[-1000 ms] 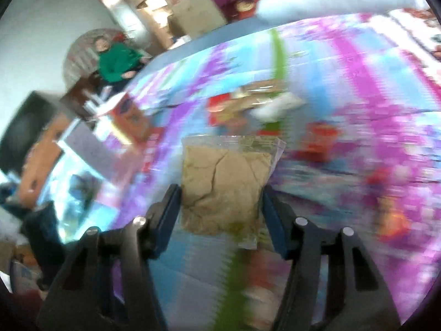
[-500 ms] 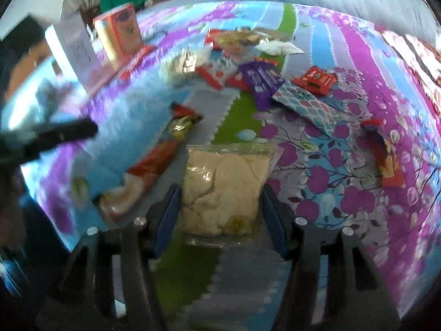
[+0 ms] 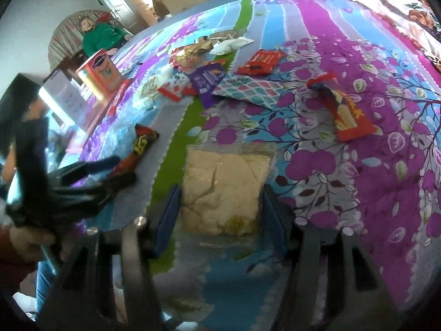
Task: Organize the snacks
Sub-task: 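Grasp the red-and-black snack stick packet with the left tool while the right tool holds the bread packet, then carry the bread packet and snack stick packet over the clear tub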
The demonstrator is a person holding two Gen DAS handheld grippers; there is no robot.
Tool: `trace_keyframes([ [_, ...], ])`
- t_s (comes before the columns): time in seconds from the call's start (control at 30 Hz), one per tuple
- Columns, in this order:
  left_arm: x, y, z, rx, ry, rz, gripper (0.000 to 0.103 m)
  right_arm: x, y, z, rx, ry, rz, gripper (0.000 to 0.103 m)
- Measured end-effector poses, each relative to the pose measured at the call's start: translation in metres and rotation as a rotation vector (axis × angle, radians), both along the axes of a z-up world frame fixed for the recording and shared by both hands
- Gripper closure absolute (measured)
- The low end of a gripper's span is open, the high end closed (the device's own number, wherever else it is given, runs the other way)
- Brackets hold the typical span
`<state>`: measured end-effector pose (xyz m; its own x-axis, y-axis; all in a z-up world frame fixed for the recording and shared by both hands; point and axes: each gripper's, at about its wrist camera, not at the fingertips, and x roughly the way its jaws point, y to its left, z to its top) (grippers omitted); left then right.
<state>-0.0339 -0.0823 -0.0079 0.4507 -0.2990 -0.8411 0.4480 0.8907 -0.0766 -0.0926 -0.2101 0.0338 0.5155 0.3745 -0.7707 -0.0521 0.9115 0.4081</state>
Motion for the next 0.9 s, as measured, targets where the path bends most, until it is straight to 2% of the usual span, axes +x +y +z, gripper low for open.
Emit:
trace_keyframes([
  [0.03, -0.003, -0.001, 0.0, 0.009, -0.015, -0.005, 0.057, 0.0, -0.001, 0.0, 0.0, -0.001, -0.003, 0.044],
  [0.07, -0.004, -0.001, 0.001, 0.006, -0.02, -0.006, 0.079, 0.0, -0.001, 0.0, -0.001, -0.003, -0.004, 0.044],
  [0.17, -0.001, 0.006, 0.005, -0.002, -0.007, 0.036, 0.083, 0.0, 0.0, 0.003, -0.014, -0.014, -0.001, 0.044],
  [0.27, -0.002, 0.014, 0.017, 0.02, -0.035, 0.075, 0.084, 0.0, 0.004, 0.01, -0.028, -0.031, 0.002, 0.044],
  [0.6, -0.011, 0.083, 0.117, 0.077, -0.262, 0.306, 0.084, 0.012, 0.044, 0.07, -0.07, -0.141, 0.067, 0.044],
  [0.73, -0.018, 0.109, 0.143, 0.077, -0.33, 0.357, 0.084, 0.017, 0.067, 0.097, -0.071, -0.19, 0.106, 0.044],
  [0.9, -0.033, 0.138, 0.169, 0.037, -0.381, 0.408, 0.084, 0.025, 0.096, 0.132, -0.074, -0.245, 0.152, 0.044],
])
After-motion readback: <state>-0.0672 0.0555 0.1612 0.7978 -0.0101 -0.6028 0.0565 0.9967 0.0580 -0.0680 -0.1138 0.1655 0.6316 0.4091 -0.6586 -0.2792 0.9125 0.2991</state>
